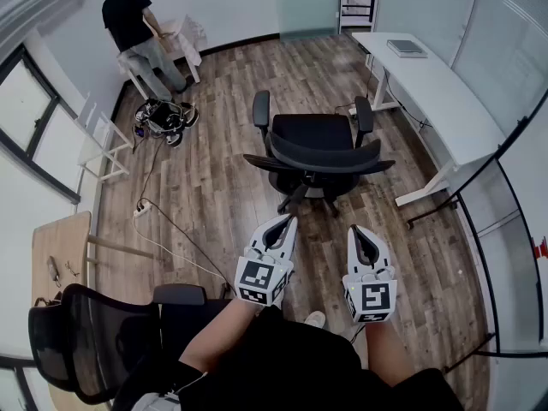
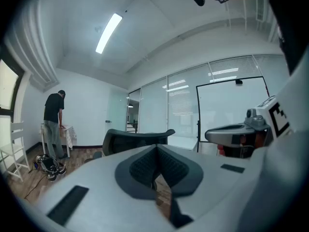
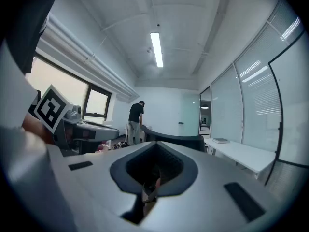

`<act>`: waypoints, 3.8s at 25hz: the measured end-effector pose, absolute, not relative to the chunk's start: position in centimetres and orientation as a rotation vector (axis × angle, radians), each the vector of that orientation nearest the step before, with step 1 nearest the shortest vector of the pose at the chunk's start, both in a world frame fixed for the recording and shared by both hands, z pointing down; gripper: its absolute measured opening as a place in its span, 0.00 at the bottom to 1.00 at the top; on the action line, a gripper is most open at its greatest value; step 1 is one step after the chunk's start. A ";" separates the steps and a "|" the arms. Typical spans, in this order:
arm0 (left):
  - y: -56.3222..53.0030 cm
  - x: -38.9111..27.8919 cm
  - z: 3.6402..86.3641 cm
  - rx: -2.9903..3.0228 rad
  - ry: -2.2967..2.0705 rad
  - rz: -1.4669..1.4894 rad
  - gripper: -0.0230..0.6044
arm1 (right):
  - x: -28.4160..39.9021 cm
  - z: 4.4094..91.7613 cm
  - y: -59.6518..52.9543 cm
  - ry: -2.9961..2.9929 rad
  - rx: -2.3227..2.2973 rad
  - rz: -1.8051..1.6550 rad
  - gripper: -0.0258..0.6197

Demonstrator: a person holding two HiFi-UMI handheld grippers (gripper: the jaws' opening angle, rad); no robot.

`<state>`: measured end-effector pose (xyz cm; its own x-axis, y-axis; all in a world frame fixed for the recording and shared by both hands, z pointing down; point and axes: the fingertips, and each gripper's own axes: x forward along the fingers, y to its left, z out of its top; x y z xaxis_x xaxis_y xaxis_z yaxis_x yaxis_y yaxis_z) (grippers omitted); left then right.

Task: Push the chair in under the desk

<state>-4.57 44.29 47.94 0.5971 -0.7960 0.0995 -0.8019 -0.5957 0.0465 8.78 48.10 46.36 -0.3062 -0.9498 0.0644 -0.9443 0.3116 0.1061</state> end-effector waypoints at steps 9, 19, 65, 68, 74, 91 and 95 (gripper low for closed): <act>42.5 -5.1 48.1 2.745 -1.388 0.153 0.06 | 8.0 46.1 46.2 -2.493 1.752 -0.084 0.04; 40.6 -3.6 48.4 2.912 -1.372 0.367 0.33 | 8.6 46.6 44.2 -2.462 1.718 -0.112 0.12; 23.6 -0.6 49.9 3.044 -1.490 2.650 0.18 | 8.5 52.7 27.5 -1.481 0.764 -0.938 0.13; 23.1 -1.0 49.7 3.067 -1.554 2.646 0.14 | 8.3 52.8 27.0 -1.447 0.775 -0.961 0.08; 23.0 -0.4 49.9 3.241 -1.474 2.487 0.16 | 8.3 52.1 26.7 -1.407 0.855 -0.936 0.08; 20.0 -2.6 51.0 3.597 -1.254 2.348 0.16 | 5.4 52.9 24.5 -1.315 0.998 -0.771 0.11; 18.3 -2.3 50.9 3.695 -1.225 2.313 0.16 | 5.1 53.4 23.2 -1.320 1.049 -0.708 0.12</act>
